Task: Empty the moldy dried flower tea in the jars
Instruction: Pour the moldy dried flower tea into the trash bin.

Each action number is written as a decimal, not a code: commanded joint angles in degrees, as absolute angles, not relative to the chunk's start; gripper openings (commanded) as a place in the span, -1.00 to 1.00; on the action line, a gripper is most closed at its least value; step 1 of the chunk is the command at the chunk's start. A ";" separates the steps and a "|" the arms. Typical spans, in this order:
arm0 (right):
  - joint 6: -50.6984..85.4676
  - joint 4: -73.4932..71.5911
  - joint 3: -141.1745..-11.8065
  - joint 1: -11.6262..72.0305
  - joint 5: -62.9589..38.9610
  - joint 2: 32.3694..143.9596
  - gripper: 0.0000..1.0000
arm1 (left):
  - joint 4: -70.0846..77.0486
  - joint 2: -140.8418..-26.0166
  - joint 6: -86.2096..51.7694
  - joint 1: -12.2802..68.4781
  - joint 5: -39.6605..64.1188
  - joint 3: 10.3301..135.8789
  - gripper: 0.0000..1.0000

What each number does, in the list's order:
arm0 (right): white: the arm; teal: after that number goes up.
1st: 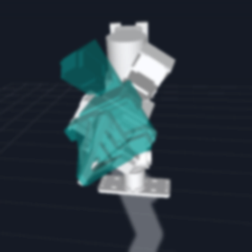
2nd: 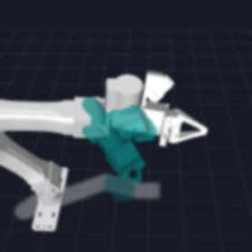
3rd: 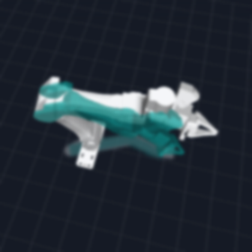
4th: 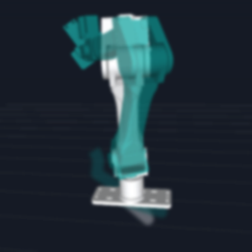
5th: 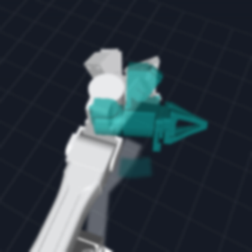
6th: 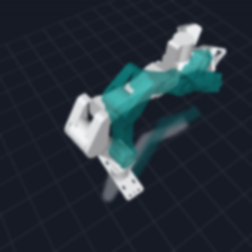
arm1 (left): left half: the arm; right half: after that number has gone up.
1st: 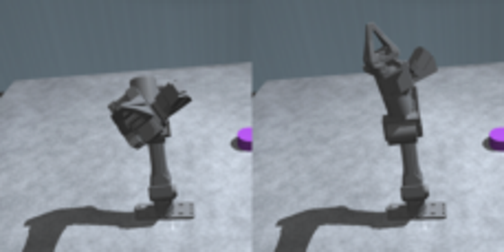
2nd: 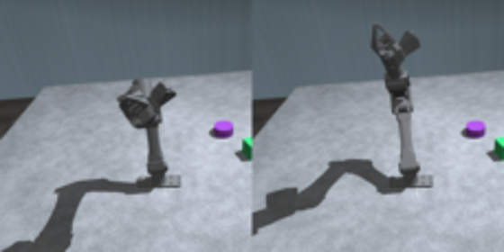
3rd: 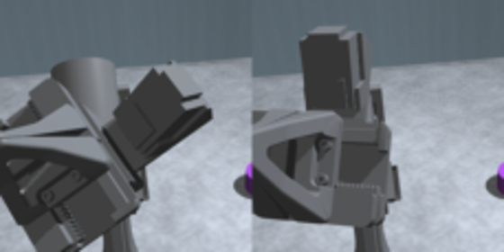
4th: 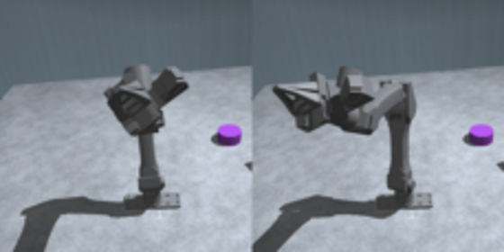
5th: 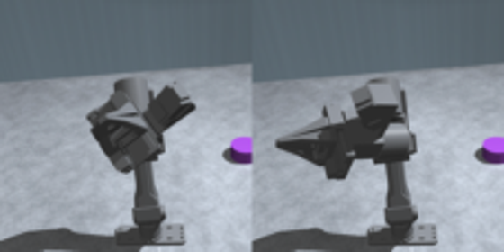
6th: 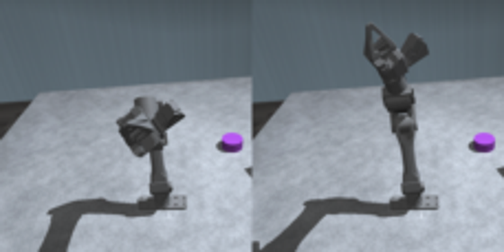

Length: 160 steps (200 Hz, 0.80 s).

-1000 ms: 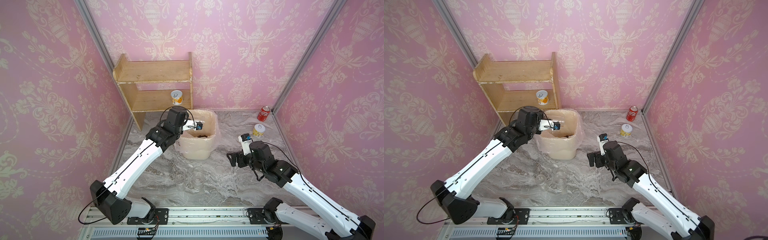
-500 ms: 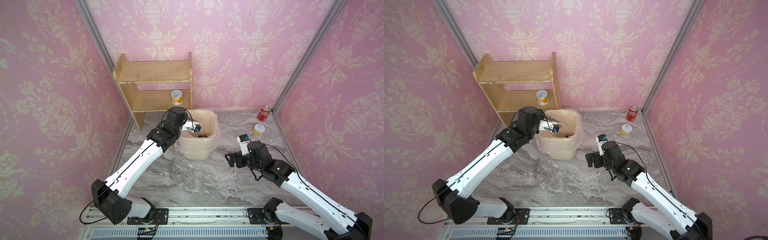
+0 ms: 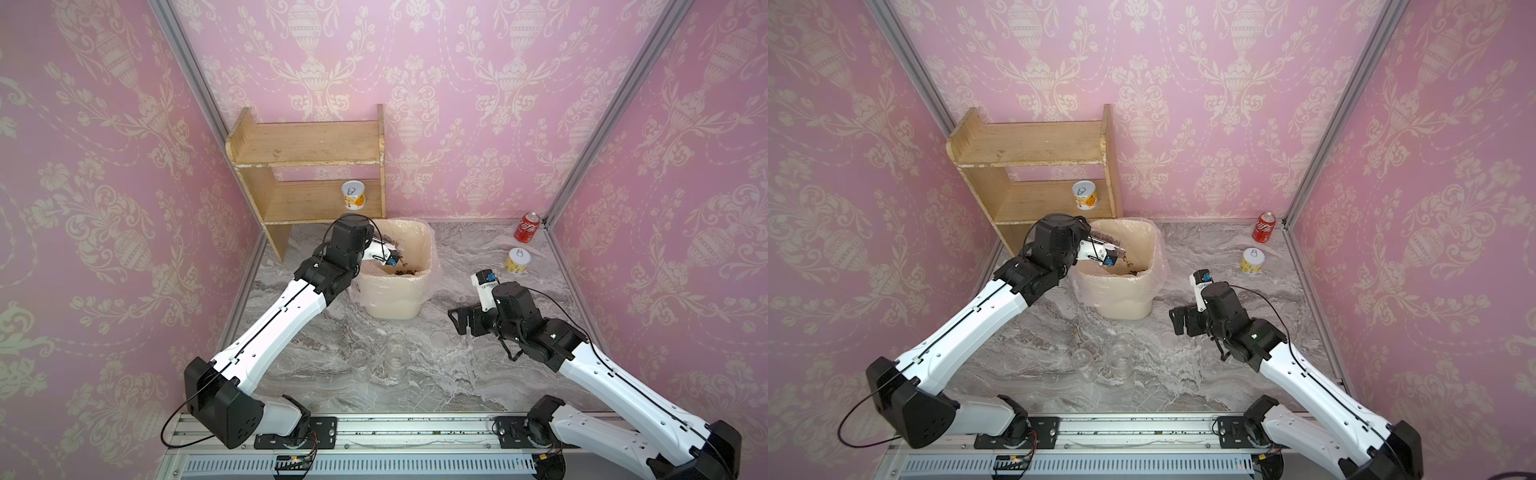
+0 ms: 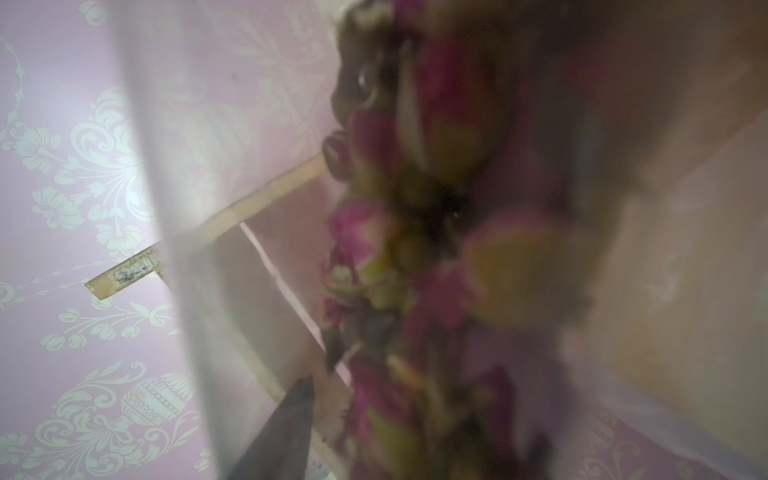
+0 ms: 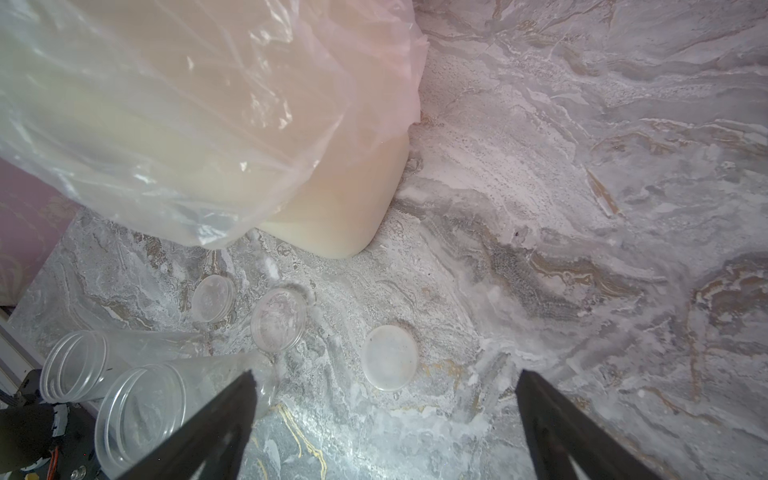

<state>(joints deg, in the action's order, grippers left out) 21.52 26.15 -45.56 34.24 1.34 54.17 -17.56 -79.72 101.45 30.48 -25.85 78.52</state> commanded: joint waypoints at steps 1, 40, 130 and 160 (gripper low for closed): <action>23.11 25.38 -44.82 34.27 0.52 54.02 0.99 | -13.82 -78.95 104.02 29.82 -24.05 77.42 -0.65; 23.46 25.34 -44.74 34.28 0.17 53.84 0.99 | -9.68 -78.22 106.32 29.75 -22.94 75.39 -0.65; 24.43 24.52 -44.39 34.27 -0.77 54.05 0.99 | -11.92 -78.06 108.24 29.62 -22.91 76.19 -0.65; 24.77 24.44 -44.47 34.27 -1.06 54.11 0.99 | -12.71 -78.31 108.61 29.53 -23.00 76.72 -0.66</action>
<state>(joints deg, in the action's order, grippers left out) 23.59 25.54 -45.34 34.24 -0.27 54.17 -11.88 -79.70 107.09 30.11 -24.29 75.70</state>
